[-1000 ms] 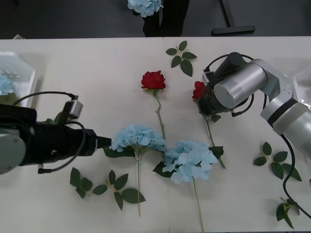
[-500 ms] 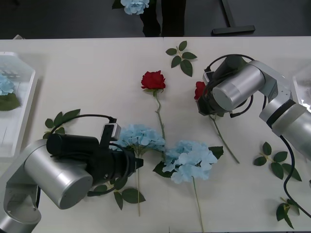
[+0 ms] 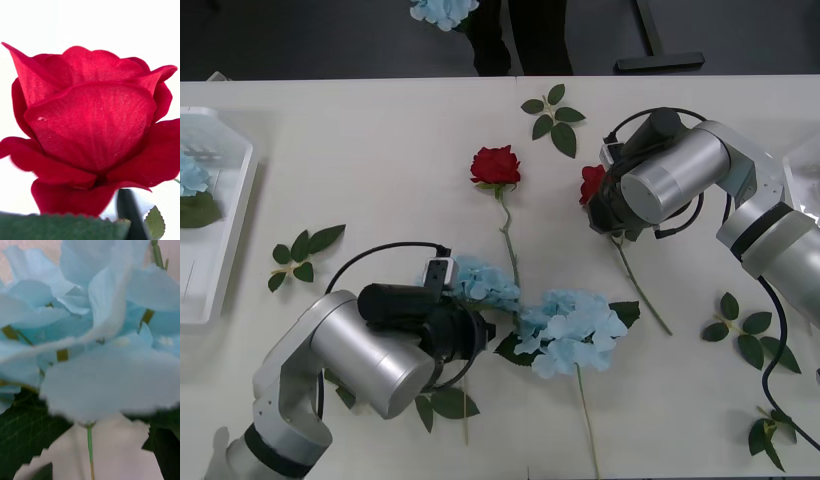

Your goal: Place the red flowers into the right box and the blue flowers into the left box. If a person shows an open palm, hand one flower to the person first, then continue sorting.

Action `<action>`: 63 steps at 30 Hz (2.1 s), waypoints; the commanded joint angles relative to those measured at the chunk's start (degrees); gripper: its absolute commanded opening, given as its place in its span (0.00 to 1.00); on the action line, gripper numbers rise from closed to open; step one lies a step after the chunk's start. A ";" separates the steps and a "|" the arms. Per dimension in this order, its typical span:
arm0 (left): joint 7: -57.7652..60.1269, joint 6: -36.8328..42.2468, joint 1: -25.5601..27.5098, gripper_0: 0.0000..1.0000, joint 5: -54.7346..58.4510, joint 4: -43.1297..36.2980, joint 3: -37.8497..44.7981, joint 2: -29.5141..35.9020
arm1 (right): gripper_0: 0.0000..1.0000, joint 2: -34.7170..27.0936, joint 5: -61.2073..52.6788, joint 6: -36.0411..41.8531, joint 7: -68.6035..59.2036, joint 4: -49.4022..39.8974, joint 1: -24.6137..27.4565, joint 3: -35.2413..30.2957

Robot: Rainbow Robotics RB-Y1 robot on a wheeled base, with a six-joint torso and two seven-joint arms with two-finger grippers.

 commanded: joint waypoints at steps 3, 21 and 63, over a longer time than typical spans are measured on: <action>-0.30 -1.92 -4.91 1.00 -1.99 3.96 -1.47 -2.63 | 0.83 -1.14 0.07 -1.65 1.07 -0.56 -0.11 -0.61; -0.30 -2.09 -7.46 0.16 -8.93 7.65 -5.78 -3.51 | 0.71 0.61 0.50 -4.90 1.42 3.13 -0.11 0.01; -11.99 36.58 -16.51 0.00 17.96 -14.32 31.49 37.45 | 0.00 -23.73 3.93 13.03 21.99 9.55 -5.12 -20.12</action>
